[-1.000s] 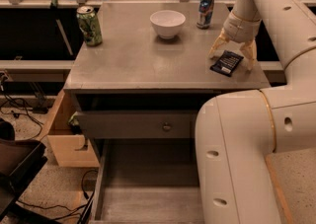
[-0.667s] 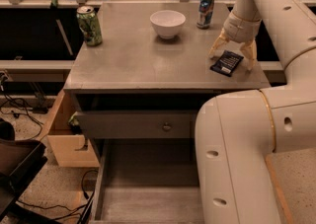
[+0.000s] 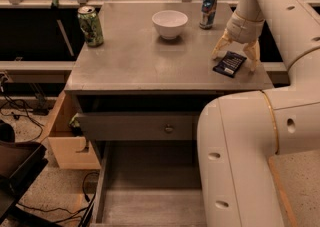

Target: Move rxbar blueberry near green can

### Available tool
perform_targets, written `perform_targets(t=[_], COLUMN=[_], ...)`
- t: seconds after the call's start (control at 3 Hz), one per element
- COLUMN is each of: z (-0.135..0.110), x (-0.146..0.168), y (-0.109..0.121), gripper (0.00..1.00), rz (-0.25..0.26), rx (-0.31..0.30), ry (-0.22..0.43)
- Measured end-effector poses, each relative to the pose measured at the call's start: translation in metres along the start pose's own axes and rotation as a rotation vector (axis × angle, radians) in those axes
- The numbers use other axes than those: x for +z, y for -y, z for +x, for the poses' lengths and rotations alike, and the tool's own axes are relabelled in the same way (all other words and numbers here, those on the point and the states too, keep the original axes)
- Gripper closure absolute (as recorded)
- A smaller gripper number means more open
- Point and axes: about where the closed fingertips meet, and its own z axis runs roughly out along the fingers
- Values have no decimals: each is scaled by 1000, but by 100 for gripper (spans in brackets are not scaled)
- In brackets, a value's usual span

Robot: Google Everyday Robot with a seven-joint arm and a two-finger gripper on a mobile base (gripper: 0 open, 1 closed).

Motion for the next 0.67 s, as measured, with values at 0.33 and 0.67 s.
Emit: perform_targets(t=[0.33,0.67], z=[0,0], x=[-1,-1], y=[0,0], gripper=[61,60], rz=[0,0], rx=[1,1], ry=[0,1])
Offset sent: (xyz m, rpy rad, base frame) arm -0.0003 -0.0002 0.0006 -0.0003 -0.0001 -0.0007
